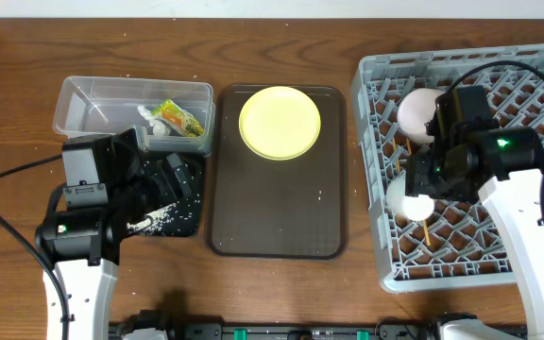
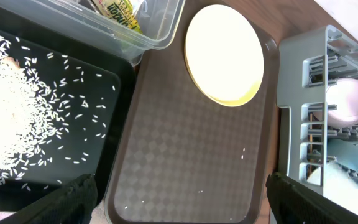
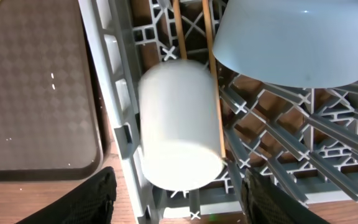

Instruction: Sort waste into correct bins and load items into the dishwasher rack

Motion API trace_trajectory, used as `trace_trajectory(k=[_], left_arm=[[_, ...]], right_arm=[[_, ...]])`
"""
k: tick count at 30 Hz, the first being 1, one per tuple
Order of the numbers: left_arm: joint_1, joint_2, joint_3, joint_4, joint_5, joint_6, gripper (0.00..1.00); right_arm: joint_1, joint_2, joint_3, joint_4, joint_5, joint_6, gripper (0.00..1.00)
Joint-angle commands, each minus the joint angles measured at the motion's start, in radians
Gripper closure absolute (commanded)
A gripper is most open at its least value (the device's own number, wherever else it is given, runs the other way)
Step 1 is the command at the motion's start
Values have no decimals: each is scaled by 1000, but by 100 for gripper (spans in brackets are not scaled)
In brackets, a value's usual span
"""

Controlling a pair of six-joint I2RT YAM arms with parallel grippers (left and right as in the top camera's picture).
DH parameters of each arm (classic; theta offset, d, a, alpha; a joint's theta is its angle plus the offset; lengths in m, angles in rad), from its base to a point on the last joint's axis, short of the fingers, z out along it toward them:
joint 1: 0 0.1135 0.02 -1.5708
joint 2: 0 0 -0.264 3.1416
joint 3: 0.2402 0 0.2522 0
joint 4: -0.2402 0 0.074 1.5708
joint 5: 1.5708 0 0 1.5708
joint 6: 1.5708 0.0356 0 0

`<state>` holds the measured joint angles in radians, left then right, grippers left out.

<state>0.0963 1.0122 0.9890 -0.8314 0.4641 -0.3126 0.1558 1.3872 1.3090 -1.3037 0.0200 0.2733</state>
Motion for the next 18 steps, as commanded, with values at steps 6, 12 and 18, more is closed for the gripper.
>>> trace_trajectory(k=[6, 12, 18], left_arm=[[5, 0, 4, 0, -5, 13, 10], [5, 0, 4, 0, -5, 13, 10], [4, 0, 4, 0, -5, 13, 10]], right_arm=[[8, -9, 13, -8, 71, -9, 32], [-41, -9, 13, 69, 202, -9, 30], [-156, 6, 11, 239, 200, -66, 55]])
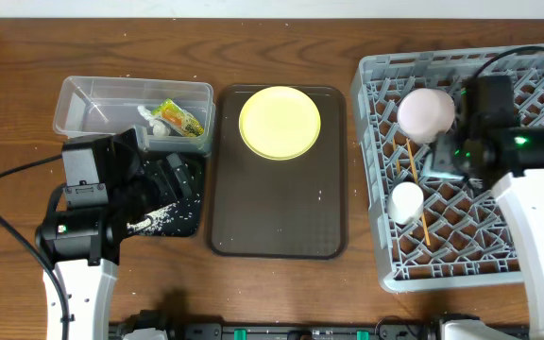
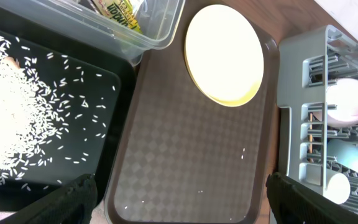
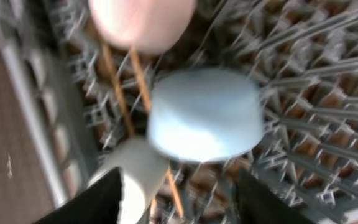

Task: Sort waste into correct bins and load items into the dishwasher rack
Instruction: 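Release the white cup and raise the right gripper out of the rack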

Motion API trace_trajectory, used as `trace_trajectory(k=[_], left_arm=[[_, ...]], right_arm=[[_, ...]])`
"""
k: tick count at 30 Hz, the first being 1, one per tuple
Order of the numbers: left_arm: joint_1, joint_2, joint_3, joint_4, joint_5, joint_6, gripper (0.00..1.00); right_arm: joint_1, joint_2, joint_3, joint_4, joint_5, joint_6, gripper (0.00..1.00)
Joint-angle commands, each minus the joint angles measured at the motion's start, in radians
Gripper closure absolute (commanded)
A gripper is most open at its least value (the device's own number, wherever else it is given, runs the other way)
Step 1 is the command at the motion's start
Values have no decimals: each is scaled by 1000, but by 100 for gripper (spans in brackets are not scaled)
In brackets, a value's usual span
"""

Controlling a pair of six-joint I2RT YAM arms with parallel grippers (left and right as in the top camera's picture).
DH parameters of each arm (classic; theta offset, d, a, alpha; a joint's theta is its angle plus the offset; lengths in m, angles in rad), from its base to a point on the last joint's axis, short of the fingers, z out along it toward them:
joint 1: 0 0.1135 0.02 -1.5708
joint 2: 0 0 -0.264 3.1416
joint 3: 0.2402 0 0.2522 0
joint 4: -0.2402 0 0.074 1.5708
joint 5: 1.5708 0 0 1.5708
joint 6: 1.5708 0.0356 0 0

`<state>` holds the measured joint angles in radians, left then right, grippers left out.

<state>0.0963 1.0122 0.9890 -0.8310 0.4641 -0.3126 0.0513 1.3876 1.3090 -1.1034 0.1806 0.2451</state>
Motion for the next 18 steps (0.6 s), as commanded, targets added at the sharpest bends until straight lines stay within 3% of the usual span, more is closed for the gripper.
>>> trace_trajectory(k=[1, 5, 13, 18], left_arm=[[4, 0, 4, -1, -5, 13, 10], [5, 0, 4, -1, -5, 13, 10], [4, 0, 4, -1, -5, 13, 10], [5, 0, 4, -1, -5, 13, 10]], right_arm=[[-69, 15, 11, 60, 40, -38, 66], [-123, 71, 11, 94, 11, -45, 86], [-138, 217, 11, 87, -25, -64, 84], [-138, 239, 13, -14, -33, -62, 84]])
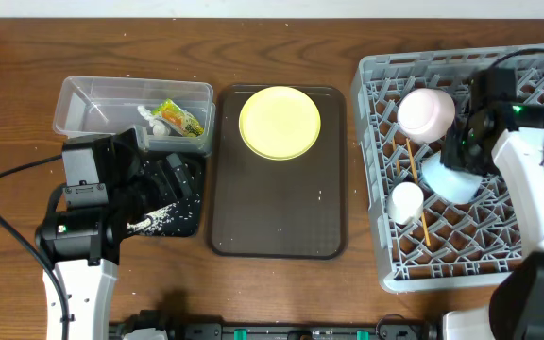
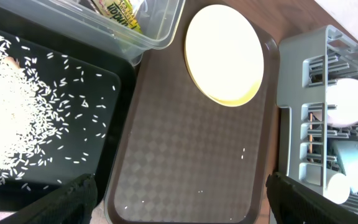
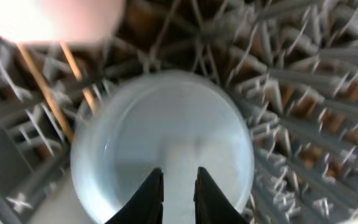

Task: Sort waste into correct bins and load items into the dishwasher rack
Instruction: 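Release the white cup and raise the right gripper out of the rack, then move the right gripper left to the yellow plate and grasp its rim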

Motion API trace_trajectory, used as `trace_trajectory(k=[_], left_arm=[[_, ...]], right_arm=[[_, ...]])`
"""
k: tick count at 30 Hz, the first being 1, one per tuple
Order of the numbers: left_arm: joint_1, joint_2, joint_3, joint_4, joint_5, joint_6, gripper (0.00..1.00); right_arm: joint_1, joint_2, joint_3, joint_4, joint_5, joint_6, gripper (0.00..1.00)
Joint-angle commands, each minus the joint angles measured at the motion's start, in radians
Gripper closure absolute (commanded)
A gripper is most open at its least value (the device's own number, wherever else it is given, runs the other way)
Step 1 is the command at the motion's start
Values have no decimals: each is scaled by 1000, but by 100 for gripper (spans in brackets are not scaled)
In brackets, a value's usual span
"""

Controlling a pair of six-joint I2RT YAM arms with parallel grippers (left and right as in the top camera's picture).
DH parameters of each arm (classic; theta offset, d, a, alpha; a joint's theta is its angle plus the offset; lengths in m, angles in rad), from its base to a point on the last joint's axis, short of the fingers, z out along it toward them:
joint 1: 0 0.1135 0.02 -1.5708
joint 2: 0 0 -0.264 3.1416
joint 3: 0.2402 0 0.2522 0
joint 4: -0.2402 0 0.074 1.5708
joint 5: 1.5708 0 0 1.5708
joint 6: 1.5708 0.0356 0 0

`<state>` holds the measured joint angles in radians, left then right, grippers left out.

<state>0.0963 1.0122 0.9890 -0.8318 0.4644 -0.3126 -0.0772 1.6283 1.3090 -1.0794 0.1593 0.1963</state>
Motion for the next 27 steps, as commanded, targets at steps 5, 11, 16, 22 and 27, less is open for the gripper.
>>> trace_trajectory(k=[5, 11, 16, 22, 27], left_arm=[[5, 0, 4, 0, -6, 13, 10], [5, 0, 4, 0, -6, 13, 10], [5, 0, 4, 0, -6, 13, 10], [5, 0, 4, 0, -6, 13, 10], [4, 0, 4, 0, -6, 13, 10]], right_arm=[[-10, -29, 33, -212, -61, -10, 83], [-7, -108, 109, -269, -192, -11, 78], [23, -182, 217, -190, -426, -11, 76], [150, -222, 234, 1, -537, -11, 72], [346, -172, 228, 145, -427, -11, 63]])
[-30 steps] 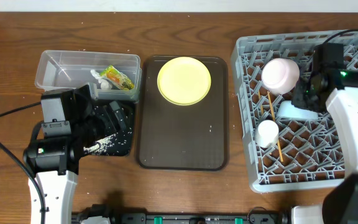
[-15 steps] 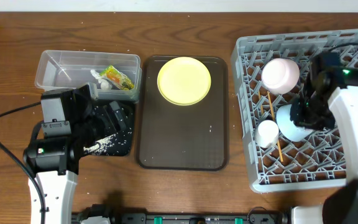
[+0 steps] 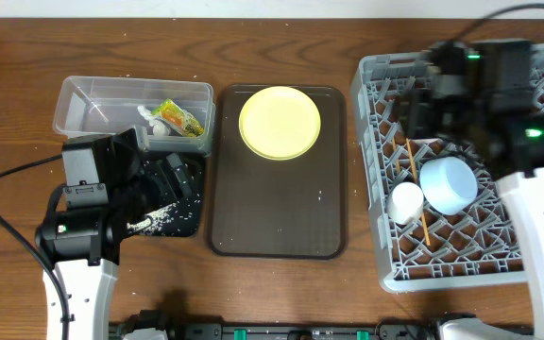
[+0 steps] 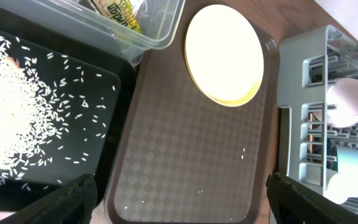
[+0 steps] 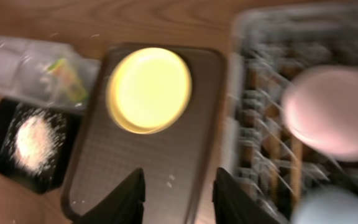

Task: Sort waste into correct bins and load items into the dishwasher rack
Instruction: 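Move the right gripper left to the yellow plate and grasp its rim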

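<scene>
The grey dishwasher rack point(image 3: 385, 142) on the right holds a pale blue bowl point(image 3: 447, 184), a white cup point(image 3: 406, 201), wooden chopsticks point(image 3: 419, 212) and a pink bowl point(image 5: 334, 112). A yellow plate point(image 3: 280, 123) lies at the far end of the brown tray point(image 3: 277, 217). My right gripper point(image 5: 180, 198) hangs open and empty high over the rack's left edge; in the overhead view its arm hides the pink bowl. My left gripper point(image 4: 179, 205) stands open and empty above the near end of the brown tray.
A clear bin point(image 3: 83, 104) at the back left holds wrappers point(image 3: 178, 118). In front of it a black tray point(image 4: 104, 81) carries a heap of spilled rice point(image 4: 11, 124). A few grains dot the brown tray.
My right gripper was low over the blue bowl with its fingers close together; now it is raised, open and empty, facing the tray and the rack's left side. The left arm is unmoved.
My right gripper was open low over the white cup at the rack's left edge. It then stood further back over the blue bowl, then close above that bowl with narrowed fingers. Now it is high and open, and the bowl rests in the rack.
</scene>
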Motion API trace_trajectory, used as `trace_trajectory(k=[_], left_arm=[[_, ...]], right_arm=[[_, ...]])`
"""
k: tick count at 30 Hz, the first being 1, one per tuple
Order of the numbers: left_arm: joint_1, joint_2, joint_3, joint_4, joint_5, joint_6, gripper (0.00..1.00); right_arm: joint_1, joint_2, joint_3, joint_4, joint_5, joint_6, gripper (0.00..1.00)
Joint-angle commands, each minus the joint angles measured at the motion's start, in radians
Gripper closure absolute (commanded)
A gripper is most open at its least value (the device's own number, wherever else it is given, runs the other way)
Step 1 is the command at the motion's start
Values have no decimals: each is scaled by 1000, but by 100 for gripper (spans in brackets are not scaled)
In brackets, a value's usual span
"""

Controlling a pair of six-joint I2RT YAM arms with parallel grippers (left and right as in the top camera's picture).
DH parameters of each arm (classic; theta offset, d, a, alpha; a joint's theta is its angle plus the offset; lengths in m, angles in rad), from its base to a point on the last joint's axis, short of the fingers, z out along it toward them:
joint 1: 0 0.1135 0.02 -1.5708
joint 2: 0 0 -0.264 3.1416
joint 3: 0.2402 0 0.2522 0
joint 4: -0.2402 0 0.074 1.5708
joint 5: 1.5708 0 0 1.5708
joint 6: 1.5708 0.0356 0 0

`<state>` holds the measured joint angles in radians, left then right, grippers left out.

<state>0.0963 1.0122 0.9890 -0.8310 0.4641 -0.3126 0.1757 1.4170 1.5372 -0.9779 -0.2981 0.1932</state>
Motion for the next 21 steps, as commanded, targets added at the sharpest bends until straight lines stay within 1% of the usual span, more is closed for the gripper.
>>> trace_trajectory(k=[1, 4, 7, 9, 12, 18, 21], left_arm=[[4, 0, 4, -1, -5, 13, 10], [5, 0, 4, -1, -5, 13, 10], [4, 0, 4, -1, -5, 13, 10], [5, 0, 4, -1, -5, 13, 10], [5, 0, 4, -1, -5, 13, 10], [5, 0, 4, -1, -5, 13, 10], [5, 0, 4, -1, -5, 13, 10]], right_arm=[[128, 56, 0, 71, 55, -8, 61], [237, 136, 0, 168, 116, -25, 54], [312, 219, 0, 246, 115, -72, 53], [358, 287, 0, 304, 116, -118, 49], [410, 395, 0, 388, 139, -179, 46], [461, 577, 0, 505, 182, -233, 47], [473, 645, 0, 544, 182, -233, 48]])
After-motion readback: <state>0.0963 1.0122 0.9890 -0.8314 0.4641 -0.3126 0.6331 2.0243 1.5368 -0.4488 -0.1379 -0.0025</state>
